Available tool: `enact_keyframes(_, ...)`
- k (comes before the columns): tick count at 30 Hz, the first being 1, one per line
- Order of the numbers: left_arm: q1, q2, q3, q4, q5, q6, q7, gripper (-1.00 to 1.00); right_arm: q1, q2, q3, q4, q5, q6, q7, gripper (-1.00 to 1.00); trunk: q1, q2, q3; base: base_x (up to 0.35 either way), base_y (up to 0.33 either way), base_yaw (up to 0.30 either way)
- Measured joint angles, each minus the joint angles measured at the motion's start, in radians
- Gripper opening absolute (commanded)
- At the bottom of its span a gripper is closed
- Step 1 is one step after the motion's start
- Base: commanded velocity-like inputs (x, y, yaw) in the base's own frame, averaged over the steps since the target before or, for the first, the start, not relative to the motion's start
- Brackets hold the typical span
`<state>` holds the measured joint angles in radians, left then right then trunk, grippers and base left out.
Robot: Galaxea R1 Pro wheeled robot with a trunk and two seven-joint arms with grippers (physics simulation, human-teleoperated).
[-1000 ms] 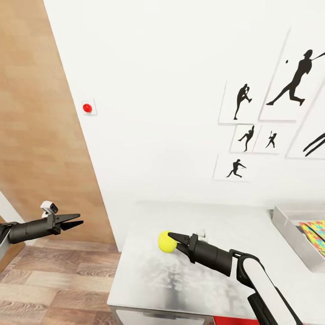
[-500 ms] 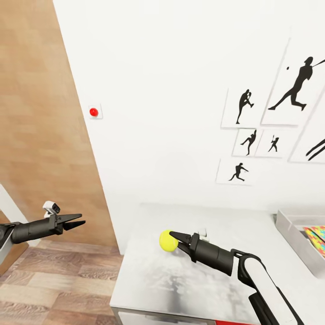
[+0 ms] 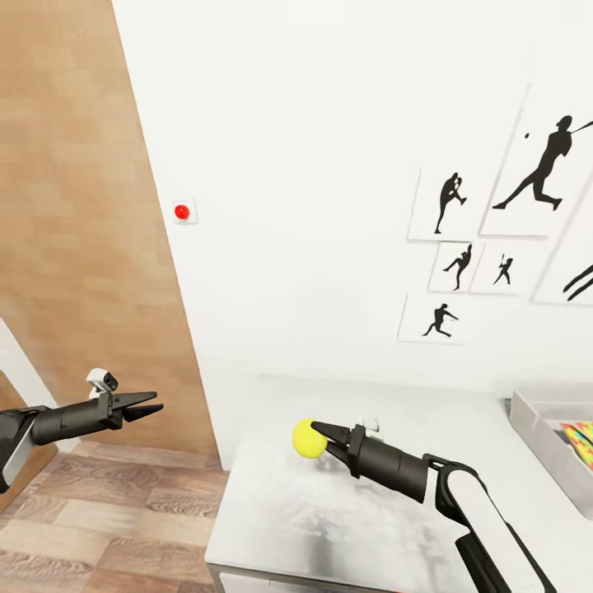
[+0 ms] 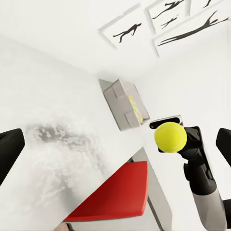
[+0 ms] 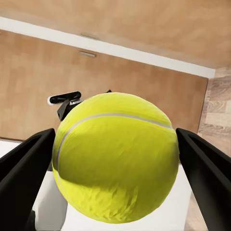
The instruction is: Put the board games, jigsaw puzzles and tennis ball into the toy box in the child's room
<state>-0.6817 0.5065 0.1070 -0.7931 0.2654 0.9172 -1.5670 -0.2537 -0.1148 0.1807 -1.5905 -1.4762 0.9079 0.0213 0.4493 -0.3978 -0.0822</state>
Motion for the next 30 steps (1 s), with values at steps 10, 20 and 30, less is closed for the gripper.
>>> enact_keyframes(10, 0.000, 0.003, 0.002, 0.000, 0.006, 0.005, 0.000, 1.00, 0.000, -0.004, -0.004, 0.000, 0.000, 0.000, 0.001, -1.00, 0.000, 0.000, 0.017, 0.000, 0.000, 0.063)
enact_keyframes(20, 0.000, 0.002, 0.001, 0.000, 0.006, 0.006, 0.000, 1.00, 0.000, -0.006, -0.005, 0.000, 0.000, 0.000, 0.001, -1.00, 0.000, 0.000, 0.028, 0.000, 0.000, 0.041)
enact_keyframes(30, -0.001, 0.004, 0.001, -0.001, 0.006, 0.006, 0.000, 1.00, 0.000, 0.001, -0.004, 0.000, 0.000, 0.000, -0.001, -1.00, 0.000, 0.000, 0.028, 0.000, 0.000, 0.002)
